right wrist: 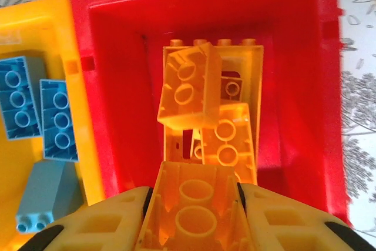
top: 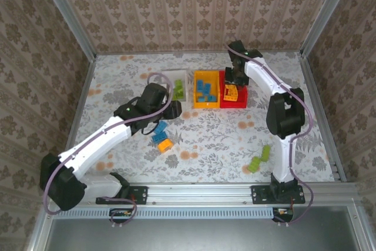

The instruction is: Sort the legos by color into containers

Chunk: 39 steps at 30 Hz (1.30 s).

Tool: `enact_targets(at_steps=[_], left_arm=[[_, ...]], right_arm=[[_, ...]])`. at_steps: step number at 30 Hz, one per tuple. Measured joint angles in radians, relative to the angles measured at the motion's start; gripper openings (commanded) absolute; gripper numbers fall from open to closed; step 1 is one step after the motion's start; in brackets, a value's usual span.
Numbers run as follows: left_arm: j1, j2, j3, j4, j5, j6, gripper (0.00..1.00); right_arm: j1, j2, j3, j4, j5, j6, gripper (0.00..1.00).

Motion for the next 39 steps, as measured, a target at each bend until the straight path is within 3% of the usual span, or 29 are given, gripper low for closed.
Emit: enact_targets(at_steps=[6,13,16,22,29,33,39], left_arm=[[-0.032,0.076,0.047,0.028,0.010,0.014,0.58],[-0.071,0.193,0.138,0.035,0.056,0.092,0.64],[-0.121,0.296,0.227,0.040,0.095,0.188,0.67],[-0.310,0.610,0.506,0.009,0.179,0.418,0.69],[-0.414,0.890,0.717,0.011,0.294,0.411,0.70],[-0.435,0.966,0.760,0.028,0.336,0.362,0.70],[-0.499,1.088,0.958,0.006,0.325,0.320,0.72]], right_arm=[[-0.008,0.055,0.059,-0.053,-0.039,0.008,0.58],[-0.013,0.019,0.061,-0.075,-0.041,0.002,0.66],[-0.015,-0.083,0.032,-0.082,-0.007,0.007,0.67],[-0.039,-0.505,-0.146,-0.097,0.153,0.093,0.74],[-0.063,-0.938,-0.248,-0.142,0.309,0.175,0.81],[-0.063,-1.035,-0.251,-0.159,0.326,0.187,0.81],[-0.063,-1.038,-0.277,-0.196,0.310,0.186,0.82]])
